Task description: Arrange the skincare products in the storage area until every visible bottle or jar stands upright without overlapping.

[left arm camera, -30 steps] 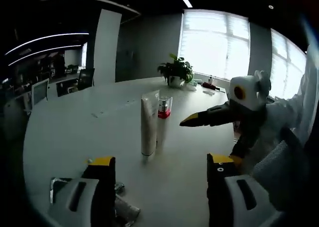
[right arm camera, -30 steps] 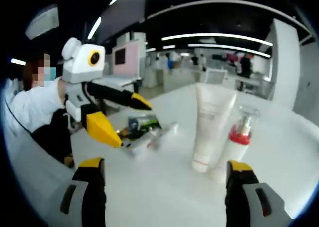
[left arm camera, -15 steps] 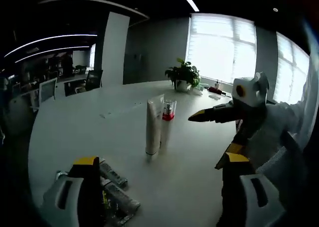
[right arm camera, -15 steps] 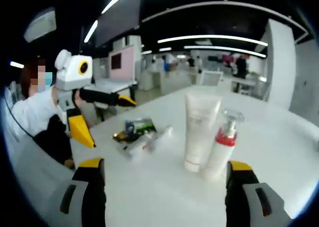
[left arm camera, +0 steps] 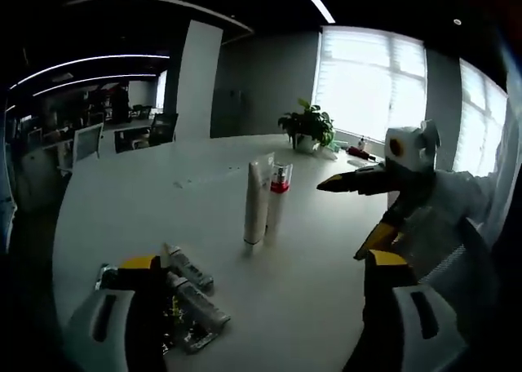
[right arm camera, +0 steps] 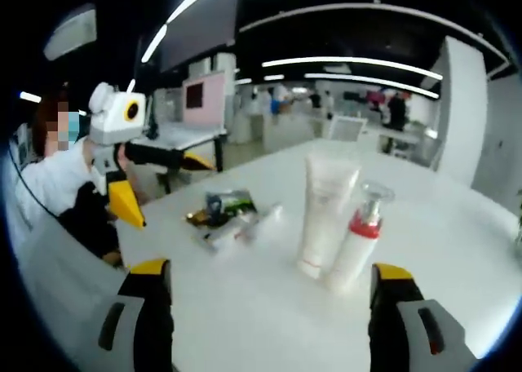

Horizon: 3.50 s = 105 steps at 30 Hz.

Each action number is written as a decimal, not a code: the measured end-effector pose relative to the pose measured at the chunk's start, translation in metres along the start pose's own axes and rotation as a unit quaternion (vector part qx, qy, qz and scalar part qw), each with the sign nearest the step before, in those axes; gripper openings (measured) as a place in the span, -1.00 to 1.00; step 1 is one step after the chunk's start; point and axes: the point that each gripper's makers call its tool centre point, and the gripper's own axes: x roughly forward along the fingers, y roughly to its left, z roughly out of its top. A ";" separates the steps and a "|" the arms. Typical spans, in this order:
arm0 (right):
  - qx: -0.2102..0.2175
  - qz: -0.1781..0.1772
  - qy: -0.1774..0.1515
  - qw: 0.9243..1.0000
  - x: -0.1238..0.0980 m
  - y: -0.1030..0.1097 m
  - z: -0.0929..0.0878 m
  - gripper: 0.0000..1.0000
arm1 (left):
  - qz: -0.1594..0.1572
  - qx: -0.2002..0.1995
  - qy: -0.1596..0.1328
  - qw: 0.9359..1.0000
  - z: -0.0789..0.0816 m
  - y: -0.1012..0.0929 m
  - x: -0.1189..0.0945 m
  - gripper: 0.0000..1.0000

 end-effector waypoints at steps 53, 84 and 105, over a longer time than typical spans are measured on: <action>-0.010 0.075 0.075 0.994 0.042 0.064 -0.016 0.96 | 0.045 -0.033 0.012 0.998 -0.036 0.021 -0.037 0.99; -0.009 0.098 0.111 0.989 0.139 0.085 -0.014 0.16 | 0.058 -0.065 -0.012 0.996 -0.050 0.035 -0.061 0.99; -0.012 0.007 0.145 0.989 0.195 0.048 -0.020 -0.43 | 0.032 -0.091 -0.042 0.994 -0.046 0.025 -0.061 0.99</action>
